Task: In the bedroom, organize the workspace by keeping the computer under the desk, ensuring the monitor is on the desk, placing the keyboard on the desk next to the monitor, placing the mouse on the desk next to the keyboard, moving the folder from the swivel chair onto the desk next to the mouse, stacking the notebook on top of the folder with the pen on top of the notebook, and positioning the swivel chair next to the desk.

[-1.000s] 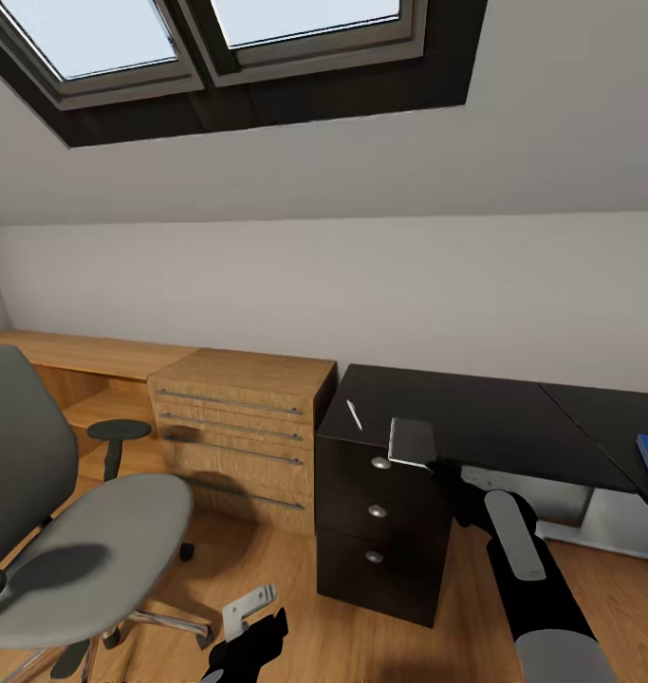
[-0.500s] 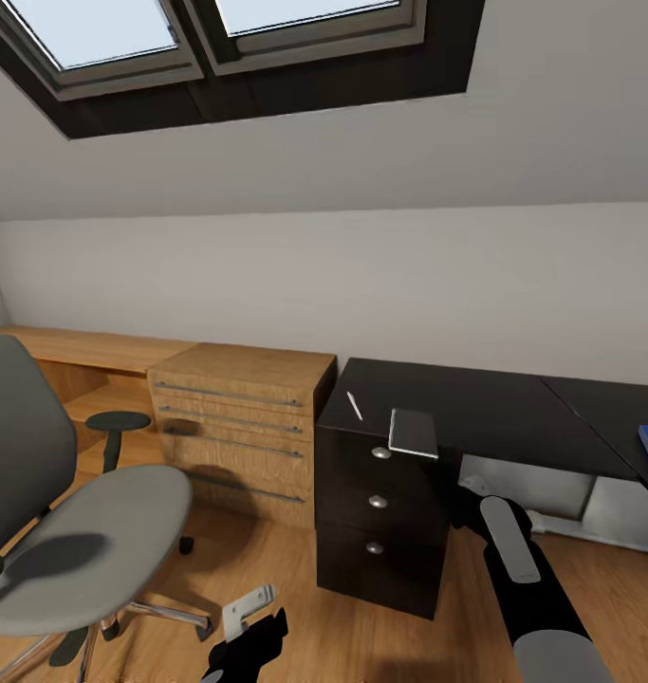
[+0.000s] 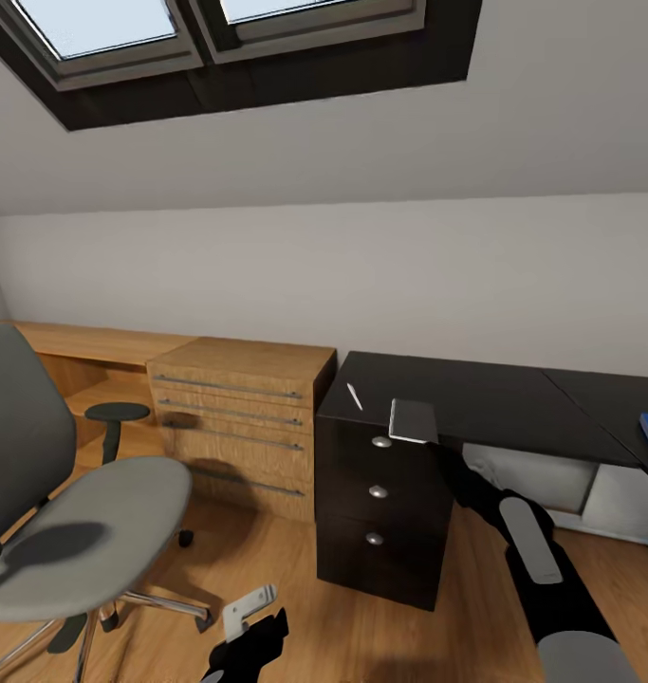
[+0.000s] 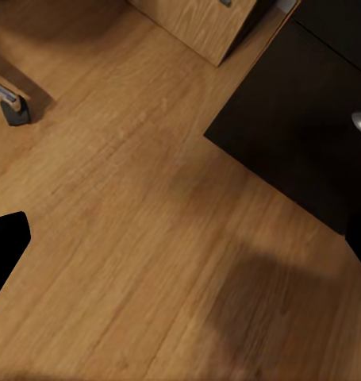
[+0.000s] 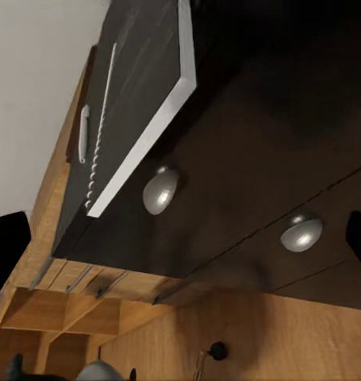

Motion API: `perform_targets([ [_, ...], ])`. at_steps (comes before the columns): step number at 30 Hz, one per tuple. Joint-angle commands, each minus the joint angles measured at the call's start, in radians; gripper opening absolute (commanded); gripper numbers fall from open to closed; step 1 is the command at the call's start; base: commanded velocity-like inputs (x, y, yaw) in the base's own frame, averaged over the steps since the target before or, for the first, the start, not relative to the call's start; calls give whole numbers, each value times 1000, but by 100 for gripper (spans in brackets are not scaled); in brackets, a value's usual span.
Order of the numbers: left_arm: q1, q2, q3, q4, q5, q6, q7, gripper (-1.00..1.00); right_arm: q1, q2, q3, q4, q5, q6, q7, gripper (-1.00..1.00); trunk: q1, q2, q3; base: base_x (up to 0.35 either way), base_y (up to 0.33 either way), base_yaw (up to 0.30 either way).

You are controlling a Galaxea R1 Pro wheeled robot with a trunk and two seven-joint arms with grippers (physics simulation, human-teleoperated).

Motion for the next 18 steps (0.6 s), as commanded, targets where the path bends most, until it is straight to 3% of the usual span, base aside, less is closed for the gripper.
perform_targets([
  [1, -2, 1, -4, -1, 7, -7, 4, 100, 0, -2, -1, -2, -10, 3, 4, 100, 4, -8, -4, 0, 0, 0],
  [14, -2, 0, -6, -1, 8, -7, 4, 100, 0, -5, -2, -2, -10, 4, 27, 100, 54, -99, -45, 0, 0, 0],
  [18, -2, 0, -6, -1, 7, -7, 4, 100, 0, -5, -2, -2, -10, 4, 27, 100, 54, -99, -45, 0, 0, 0],
])
